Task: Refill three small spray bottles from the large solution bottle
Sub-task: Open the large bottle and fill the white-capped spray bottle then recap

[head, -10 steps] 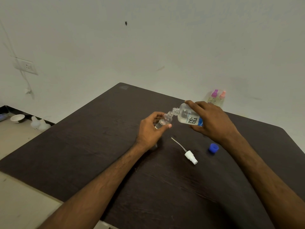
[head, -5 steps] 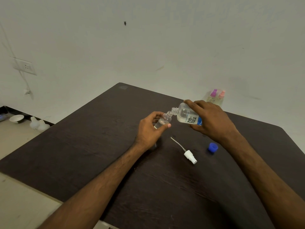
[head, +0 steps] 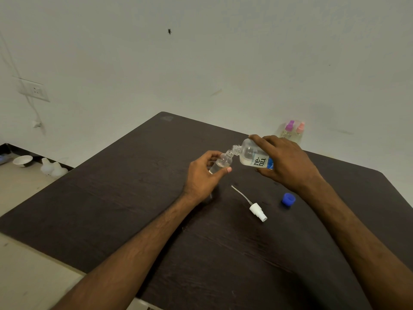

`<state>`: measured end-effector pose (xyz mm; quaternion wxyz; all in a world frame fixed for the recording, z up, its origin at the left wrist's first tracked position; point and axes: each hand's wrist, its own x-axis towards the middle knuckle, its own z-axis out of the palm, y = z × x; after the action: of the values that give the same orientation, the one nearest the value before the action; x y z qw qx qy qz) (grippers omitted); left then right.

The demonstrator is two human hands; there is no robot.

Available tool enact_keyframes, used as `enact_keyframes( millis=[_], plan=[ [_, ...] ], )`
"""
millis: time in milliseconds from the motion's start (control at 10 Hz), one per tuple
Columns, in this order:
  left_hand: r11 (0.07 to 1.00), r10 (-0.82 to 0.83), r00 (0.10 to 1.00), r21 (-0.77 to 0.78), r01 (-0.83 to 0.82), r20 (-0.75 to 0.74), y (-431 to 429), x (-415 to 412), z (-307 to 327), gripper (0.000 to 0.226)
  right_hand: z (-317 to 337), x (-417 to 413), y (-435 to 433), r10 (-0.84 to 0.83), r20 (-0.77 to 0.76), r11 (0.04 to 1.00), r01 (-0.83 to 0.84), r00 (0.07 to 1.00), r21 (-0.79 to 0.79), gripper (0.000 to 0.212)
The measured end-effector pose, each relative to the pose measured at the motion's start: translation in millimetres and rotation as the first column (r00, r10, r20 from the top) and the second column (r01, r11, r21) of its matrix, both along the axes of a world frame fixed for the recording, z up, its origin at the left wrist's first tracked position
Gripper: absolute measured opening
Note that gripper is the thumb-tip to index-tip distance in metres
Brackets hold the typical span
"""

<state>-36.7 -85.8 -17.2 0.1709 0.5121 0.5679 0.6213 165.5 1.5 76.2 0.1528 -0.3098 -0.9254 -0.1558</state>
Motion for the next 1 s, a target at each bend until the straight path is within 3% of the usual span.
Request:
enact_keyframes(
  millis=[1000],
  plan=[
    [0.999,0.029,0.999,-0.017,-0.03,-0.042,3.1,-1.6,-2.8,0.042,-2.0,-0.1,-0.2,-0.006,0.01,1.0,0.006,1.0,-0.002,0.087]
  ],
)
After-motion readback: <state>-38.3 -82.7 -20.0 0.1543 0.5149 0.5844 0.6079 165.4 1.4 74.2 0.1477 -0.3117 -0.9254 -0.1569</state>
